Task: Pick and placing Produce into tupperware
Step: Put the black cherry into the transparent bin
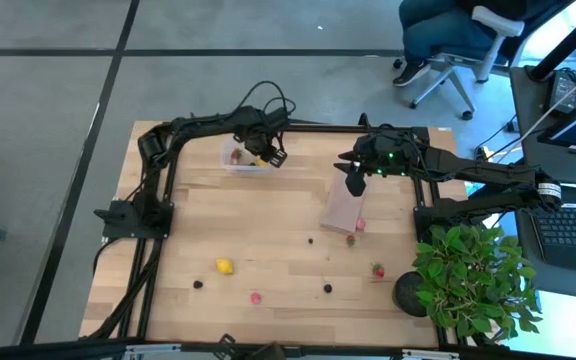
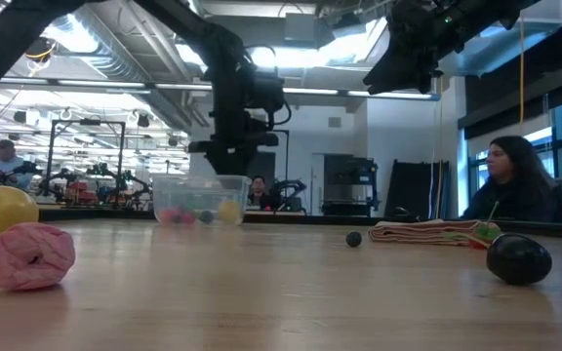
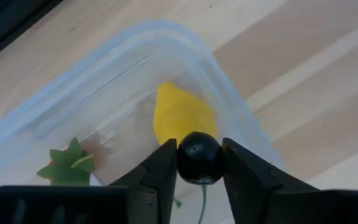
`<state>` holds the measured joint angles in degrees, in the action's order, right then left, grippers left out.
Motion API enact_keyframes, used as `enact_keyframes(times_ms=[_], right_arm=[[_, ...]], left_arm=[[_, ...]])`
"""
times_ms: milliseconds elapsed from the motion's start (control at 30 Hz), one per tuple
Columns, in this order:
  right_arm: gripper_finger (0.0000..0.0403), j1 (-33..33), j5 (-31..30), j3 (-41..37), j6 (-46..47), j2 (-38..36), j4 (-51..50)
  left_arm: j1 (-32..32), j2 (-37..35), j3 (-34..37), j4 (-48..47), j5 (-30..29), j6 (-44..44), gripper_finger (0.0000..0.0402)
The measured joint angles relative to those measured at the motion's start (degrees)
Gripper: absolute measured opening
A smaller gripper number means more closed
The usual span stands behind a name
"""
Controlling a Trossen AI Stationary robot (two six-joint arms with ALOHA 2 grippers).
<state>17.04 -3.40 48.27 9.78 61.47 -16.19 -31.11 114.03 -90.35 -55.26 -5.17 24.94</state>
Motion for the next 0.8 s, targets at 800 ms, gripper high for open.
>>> enact_keyframes(times_ms=[800], right_arm=[[0.0155, 0.0, 0.0, 0.0, -1.1, 0.0, 0.0]], left_arm=[[0.2, -1.8, 0.0, -2.8, -0.3, -2.9, 0.0156]])
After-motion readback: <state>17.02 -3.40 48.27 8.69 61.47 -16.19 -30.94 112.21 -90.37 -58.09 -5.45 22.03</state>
